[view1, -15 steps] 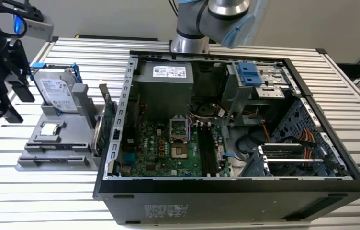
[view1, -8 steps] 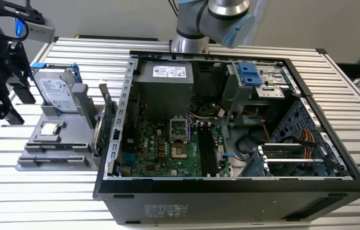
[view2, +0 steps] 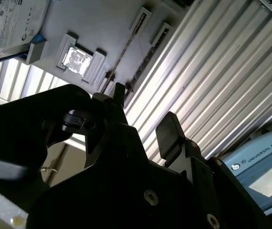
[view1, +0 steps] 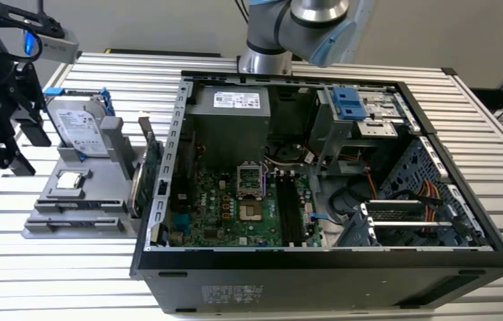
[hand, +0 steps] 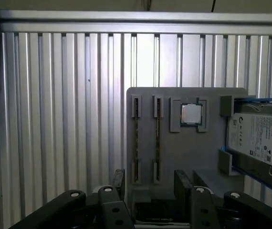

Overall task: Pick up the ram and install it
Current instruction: 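Pick up the ram and move it above insertion slot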

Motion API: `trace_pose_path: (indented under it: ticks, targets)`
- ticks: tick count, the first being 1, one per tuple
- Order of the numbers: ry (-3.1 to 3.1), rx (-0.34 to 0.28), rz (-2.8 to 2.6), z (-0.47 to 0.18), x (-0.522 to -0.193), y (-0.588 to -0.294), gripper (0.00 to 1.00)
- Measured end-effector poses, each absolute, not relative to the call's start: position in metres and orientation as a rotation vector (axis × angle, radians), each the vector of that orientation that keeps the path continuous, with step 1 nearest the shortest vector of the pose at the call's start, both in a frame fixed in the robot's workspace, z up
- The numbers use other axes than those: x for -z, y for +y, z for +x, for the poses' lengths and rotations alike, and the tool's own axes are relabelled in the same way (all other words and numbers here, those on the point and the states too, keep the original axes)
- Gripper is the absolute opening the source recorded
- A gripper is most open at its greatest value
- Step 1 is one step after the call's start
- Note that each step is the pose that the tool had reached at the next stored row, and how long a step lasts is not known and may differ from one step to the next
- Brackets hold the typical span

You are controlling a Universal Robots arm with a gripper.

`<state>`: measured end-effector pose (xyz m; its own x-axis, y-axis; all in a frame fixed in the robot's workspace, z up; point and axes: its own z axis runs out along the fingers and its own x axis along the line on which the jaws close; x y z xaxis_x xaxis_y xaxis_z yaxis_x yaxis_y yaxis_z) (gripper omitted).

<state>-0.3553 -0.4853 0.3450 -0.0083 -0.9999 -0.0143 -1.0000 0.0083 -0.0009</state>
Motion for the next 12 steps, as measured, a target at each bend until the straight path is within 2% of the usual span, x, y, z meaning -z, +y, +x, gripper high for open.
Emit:
trace_pose_path:
  ticks: [12]
  targets:
    - [2.223,-0.015,-2.204,-0.3553,-0.3387,-0.4852,1.0]
